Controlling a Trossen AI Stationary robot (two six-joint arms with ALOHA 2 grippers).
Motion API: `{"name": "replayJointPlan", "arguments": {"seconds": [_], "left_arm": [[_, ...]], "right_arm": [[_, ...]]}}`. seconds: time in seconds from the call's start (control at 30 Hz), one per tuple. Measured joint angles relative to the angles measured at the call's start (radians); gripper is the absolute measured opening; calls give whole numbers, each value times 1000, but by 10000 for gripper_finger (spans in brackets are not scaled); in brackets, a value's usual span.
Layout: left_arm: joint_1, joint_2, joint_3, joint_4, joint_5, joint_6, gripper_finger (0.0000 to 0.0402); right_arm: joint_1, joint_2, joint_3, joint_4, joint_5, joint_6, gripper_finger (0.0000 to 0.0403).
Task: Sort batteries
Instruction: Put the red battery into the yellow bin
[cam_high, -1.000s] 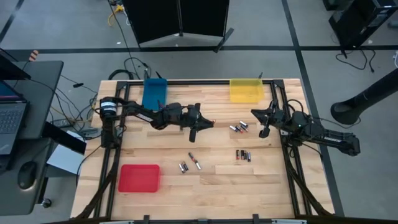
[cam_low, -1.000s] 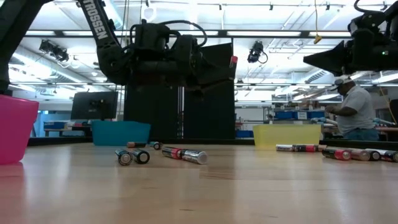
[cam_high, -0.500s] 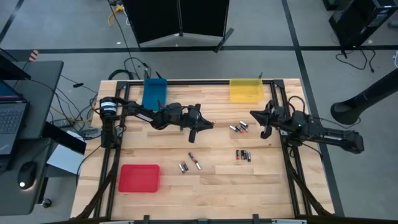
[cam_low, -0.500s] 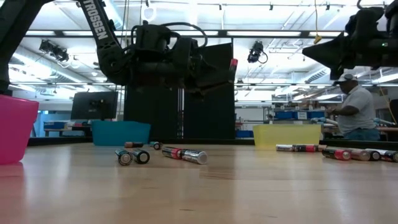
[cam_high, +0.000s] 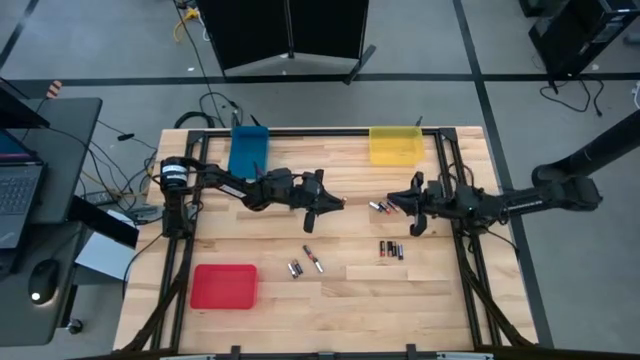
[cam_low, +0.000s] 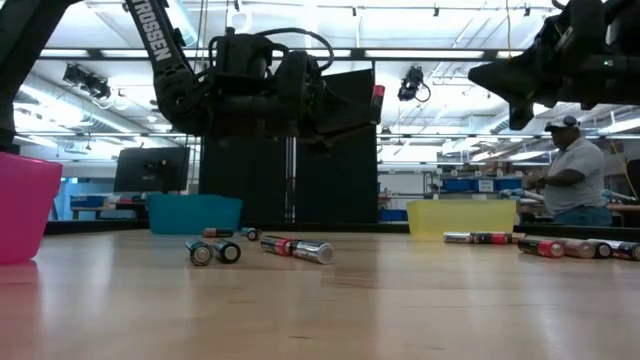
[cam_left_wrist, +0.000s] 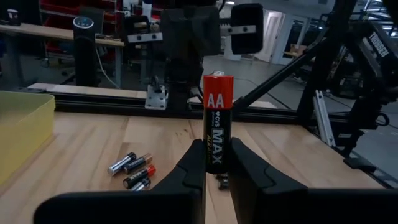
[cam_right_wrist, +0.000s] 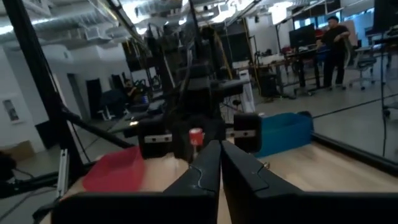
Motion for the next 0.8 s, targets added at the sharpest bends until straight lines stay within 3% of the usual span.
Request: {"name": "replayJointPlan", "arguments": {"seconds": [0.2, 0.43, 0.8], "left_arm": [[0, 0, 0, -1, 0, -1, 45], [-1, 0, 0, 2, 2, -7, 45], [-6, 0, 0, 53, 29, -35, 45]], "right_arm": [[45, 222, 121, 19, 82, -1, 55], [49, 428, 263, 19, 84, -9, 94], [71, 636, 438, 18, 84, 5, 142]]}}
